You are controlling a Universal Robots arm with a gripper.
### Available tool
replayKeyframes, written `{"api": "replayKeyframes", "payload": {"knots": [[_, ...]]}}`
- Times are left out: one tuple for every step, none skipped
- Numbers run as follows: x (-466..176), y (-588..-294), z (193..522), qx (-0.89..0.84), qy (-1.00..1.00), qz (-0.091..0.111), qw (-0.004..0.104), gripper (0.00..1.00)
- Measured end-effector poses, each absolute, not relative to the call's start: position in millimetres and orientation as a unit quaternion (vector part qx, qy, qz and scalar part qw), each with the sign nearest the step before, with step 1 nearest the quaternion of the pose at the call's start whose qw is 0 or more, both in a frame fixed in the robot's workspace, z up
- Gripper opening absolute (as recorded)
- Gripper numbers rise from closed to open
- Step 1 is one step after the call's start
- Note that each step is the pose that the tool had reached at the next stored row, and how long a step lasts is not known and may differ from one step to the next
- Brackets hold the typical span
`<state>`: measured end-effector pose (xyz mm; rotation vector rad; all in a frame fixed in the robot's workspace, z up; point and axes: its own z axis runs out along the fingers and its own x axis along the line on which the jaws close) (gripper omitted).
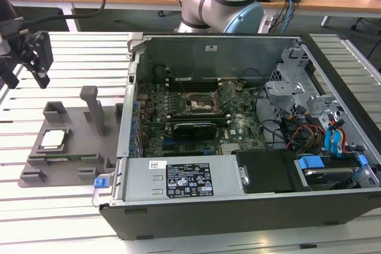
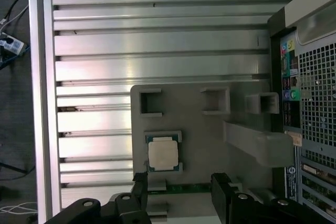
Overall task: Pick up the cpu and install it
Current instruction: 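Pick up the cpu and move it towards the insertion slot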
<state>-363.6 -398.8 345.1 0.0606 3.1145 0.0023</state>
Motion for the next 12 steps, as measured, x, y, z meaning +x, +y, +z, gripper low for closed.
{"api": "replayKeyframes", "payload": {"knots": [[-363.6, -398.8, 344.5, 0.019, 1.0, 0.001, 0.013, 0.6], [-363.6, -398.8, 343.7, 0.019, 1.0, 0.001, 0.013, 0.6], [-363.6, -398.8, 342.0, 0.019, 1.0, 0.001, 0.013, 0.6], [-363.6, -398.8, 341.4, 0.019, 1.0, 0.001, 0.013, 0.6], [-363.6, -398.8, 340.9, 0.019, 1.0, 0.001, 0.013, 0.6], [-363.6, -398.8, 340.4, 0.019, 1.0, 0.001, 0.013, 0.6], [-363.6, -398.8, 339.6, 0.019, 1.0, 0.001, 0.013, 0.6], [-363.6, -398.8, 338.9, 0.019, 1.0, 0.001, 0.013, 0.6], [-363.6, -398.8, 338.4, 0.019, 1.0, 0.001, 0.013, 0.6], [-363.6, -398.8, 338.0, 0.019, 1.0, 0.001, 0.013, 0.6], [-363.6, -398.8, 337.3, 0.019, 1.0, 0.001, 0.013, 0.6], [-363.6, -398.8, 336.6, 0.019, 1.0, 0.001, 0.013, 0.6]]}}
